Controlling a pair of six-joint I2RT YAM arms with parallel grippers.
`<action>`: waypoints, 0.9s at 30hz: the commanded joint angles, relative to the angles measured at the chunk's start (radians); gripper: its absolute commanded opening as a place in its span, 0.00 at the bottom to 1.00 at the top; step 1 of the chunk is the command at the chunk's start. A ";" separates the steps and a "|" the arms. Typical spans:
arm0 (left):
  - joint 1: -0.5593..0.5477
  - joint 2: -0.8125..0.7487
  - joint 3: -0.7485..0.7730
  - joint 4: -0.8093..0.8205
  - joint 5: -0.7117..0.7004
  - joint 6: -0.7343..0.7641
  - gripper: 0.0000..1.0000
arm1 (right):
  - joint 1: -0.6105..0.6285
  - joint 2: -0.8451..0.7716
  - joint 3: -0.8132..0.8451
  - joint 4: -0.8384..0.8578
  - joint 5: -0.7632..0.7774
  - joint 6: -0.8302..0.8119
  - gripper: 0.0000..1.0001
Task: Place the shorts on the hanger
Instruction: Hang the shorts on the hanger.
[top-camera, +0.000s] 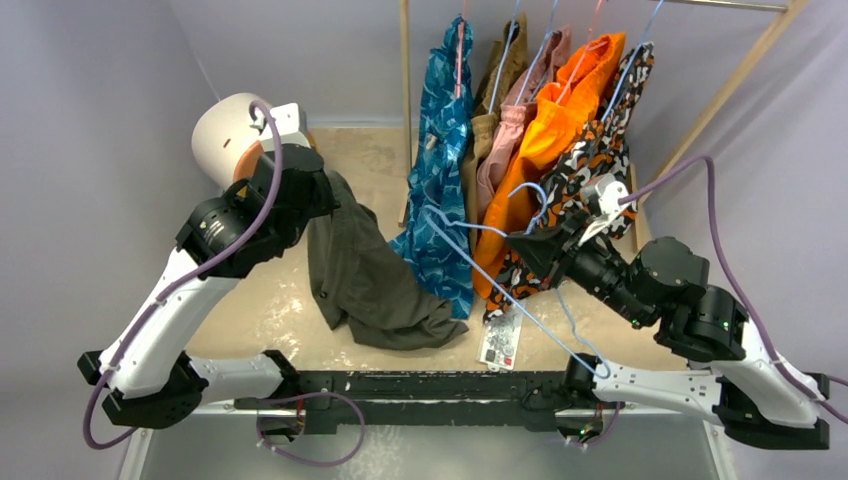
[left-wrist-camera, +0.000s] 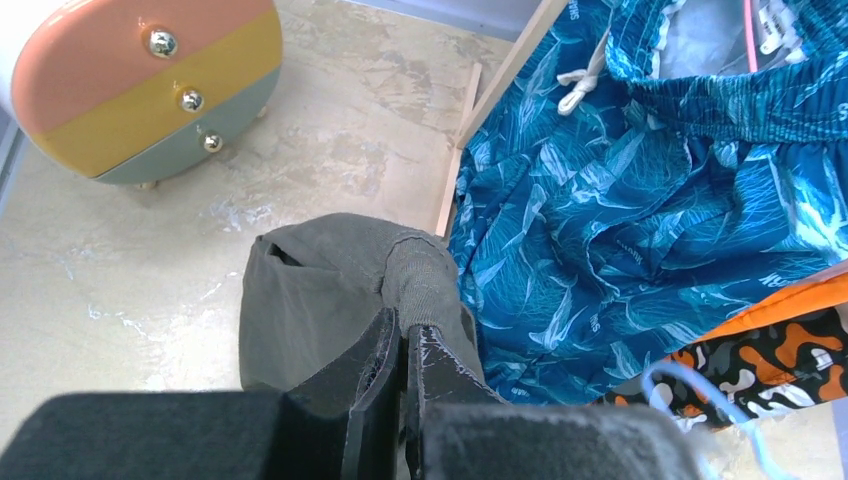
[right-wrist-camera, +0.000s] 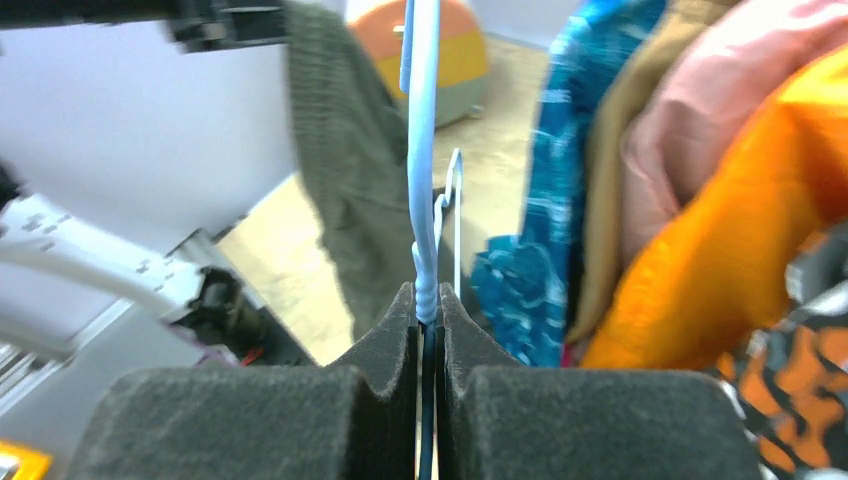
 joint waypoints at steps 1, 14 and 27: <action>0.008 0.023 -0.005 0.055 0.007 0.019 0.00 | 0.001 0.014 -0.026 0.205 -0.308 -0.071 0.00; 0.008 0.079 0.016 0.063 -0.057 0.043 0.00 | 0.005 0.263 -0.095 0.377 -0.586 -0.094 0.00; 0.007 0.090 -0.007 0.122 -0.097 0.040 0.00 | 0.148 0.458 -0.163 0.696 -0.271 -0.034 0.00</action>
